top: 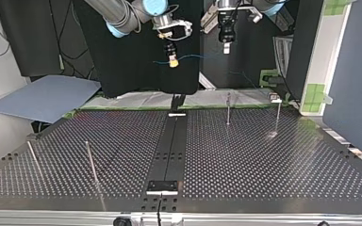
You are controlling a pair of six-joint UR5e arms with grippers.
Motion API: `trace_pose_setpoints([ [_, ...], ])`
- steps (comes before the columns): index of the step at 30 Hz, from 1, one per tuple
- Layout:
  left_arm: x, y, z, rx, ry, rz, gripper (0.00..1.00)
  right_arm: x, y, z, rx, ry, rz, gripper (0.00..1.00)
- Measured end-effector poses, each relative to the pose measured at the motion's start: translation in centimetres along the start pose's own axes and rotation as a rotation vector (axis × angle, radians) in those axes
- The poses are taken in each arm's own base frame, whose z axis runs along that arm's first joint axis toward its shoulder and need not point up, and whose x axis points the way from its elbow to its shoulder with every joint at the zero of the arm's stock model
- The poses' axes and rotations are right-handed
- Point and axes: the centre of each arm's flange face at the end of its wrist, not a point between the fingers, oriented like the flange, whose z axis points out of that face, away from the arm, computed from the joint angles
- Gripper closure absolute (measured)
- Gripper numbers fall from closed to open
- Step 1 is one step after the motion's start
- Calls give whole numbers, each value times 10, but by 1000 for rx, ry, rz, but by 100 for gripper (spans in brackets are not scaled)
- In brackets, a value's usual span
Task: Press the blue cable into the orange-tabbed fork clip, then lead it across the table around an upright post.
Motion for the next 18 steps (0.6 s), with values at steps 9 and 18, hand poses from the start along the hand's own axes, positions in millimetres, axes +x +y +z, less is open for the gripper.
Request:
trace_pose_setpoints([
  [9, -24, 3, 8, -17, -62, -81, 100, 48, 8, 4, 8, 110, 69, 100],
  [18, -8, 9, 24, -43, -77, -110, 100, 31, 11, 18, 20, 139, 98, 100],
])
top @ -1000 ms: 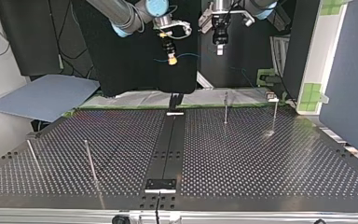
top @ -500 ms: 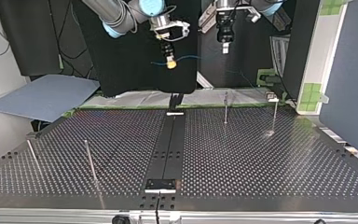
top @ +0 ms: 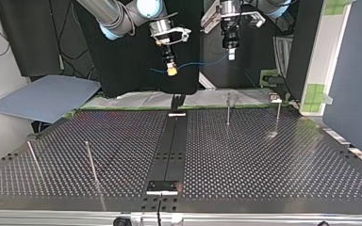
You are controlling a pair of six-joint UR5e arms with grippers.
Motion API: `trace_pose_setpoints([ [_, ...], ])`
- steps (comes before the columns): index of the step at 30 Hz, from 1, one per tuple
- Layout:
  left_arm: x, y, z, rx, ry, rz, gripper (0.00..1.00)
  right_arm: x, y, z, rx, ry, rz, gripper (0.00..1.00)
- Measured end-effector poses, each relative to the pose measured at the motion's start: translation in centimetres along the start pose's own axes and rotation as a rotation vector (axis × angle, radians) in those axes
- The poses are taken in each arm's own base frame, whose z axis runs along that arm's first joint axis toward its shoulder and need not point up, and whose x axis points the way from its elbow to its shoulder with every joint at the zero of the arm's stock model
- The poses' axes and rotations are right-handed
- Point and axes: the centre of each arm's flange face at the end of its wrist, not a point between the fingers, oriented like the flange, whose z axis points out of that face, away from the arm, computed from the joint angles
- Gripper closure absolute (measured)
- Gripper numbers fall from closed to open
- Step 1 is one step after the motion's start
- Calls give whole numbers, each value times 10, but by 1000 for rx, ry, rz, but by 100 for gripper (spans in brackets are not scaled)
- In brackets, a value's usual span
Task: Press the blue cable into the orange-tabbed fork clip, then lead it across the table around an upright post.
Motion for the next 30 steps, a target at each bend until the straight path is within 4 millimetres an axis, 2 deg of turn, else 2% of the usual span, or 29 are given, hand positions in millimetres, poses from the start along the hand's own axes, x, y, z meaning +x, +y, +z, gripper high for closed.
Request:
trace_pose_setpoints([
  [14, 34, 29, 28, -27, 57, 38, 100, -52, 14, 24, 2, -26, 17, 100],
  [24, 55, 51, 49, -32, 94, 75, 100, -61, 20, 40, 22, -31, 30, 100],
  [30, 56, 58, 76, -30, 76, 66, 100, -72, 21, 57, 35, -40, 32, 100],
])
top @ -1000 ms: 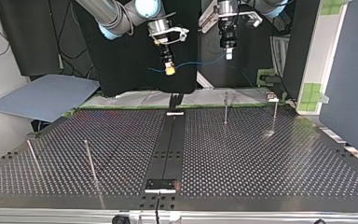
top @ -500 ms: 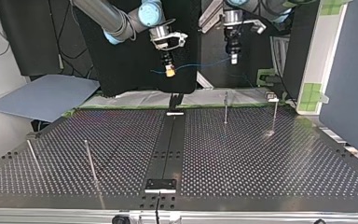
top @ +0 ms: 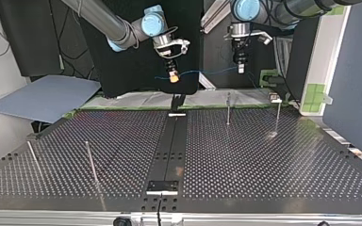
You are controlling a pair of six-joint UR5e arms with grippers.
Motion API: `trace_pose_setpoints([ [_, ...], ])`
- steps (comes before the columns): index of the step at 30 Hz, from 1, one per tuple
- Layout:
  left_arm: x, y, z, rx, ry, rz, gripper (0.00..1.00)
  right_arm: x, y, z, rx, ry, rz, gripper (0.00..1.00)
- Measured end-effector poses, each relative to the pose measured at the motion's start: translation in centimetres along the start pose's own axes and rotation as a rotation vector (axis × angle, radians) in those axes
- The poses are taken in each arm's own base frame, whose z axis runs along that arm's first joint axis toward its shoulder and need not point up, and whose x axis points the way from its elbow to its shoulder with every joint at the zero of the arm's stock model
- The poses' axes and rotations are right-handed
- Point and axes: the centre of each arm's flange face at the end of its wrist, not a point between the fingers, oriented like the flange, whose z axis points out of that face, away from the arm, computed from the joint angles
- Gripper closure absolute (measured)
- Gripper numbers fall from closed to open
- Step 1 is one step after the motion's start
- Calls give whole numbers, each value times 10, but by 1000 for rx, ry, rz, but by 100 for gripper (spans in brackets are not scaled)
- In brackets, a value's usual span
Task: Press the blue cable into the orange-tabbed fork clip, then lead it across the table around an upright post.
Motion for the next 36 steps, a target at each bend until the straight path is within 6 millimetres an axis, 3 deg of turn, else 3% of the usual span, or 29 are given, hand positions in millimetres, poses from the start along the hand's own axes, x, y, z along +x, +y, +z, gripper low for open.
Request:
trace_pose_setpoints([
  [10, 6, 15, 36, -11, 0, -3, 100, 6, 10, 24, 24, 11, 4, 100],
  [22, 39, 13, 67, -18, 45, 12, 100, -31, 14, 42, 58, -57, -1, 100],
  [28, 57, 15, 74, -24, 101, 43, 100, -26, 20, 51, 54, -45, 1, 100],
  [36, 57, 11, 90, -22, 125, 51, 100, -17, 23, 63, 63, -24, 2, 100],
])
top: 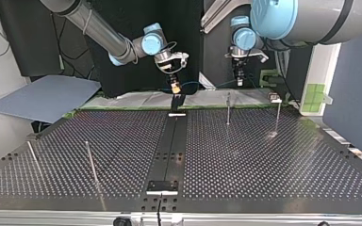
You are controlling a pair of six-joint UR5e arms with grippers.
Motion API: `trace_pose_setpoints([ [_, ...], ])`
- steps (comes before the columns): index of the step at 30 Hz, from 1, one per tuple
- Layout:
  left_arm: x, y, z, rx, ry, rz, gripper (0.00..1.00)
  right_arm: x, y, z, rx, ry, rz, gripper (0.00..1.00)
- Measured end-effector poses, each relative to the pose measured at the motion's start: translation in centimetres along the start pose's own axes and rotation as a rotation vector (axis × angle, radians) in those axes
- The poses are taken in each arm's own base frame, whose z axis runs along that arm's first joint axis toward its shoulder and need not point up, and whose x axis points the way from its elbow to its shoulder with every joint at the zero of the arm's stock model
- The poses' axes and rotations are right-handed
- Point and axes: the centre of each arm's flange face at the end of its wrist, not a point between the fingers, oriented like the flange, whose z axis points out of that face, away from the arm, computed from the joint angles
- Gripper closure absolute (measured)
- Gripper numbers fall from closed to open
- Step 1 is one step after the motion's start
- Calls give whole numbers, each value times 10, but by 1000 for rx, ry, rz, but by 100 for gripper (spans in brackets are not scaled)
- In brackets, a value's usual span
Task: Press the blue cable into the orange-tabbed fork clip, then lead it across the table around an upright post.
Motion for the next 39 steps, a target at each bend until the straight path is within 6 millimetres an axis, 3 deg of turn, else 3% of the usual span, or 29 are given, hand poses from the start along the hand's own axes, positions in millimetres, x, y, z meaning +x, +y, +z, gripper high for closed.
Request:
trace_pose_setpoints([
  [10, -13, -4, 27, -4, -15, -27, 100, 2, 3, 3, 1, 2, -4, 100],
  [26, -26, -7, 52, 4, -32, -48, 100, 5, 7, 6, 2, 4, -10, 100],
  [39, -28, 7, 68, -2, -36, -81, 100, 6, 10, 9, -9, -21, -31, 100],
])
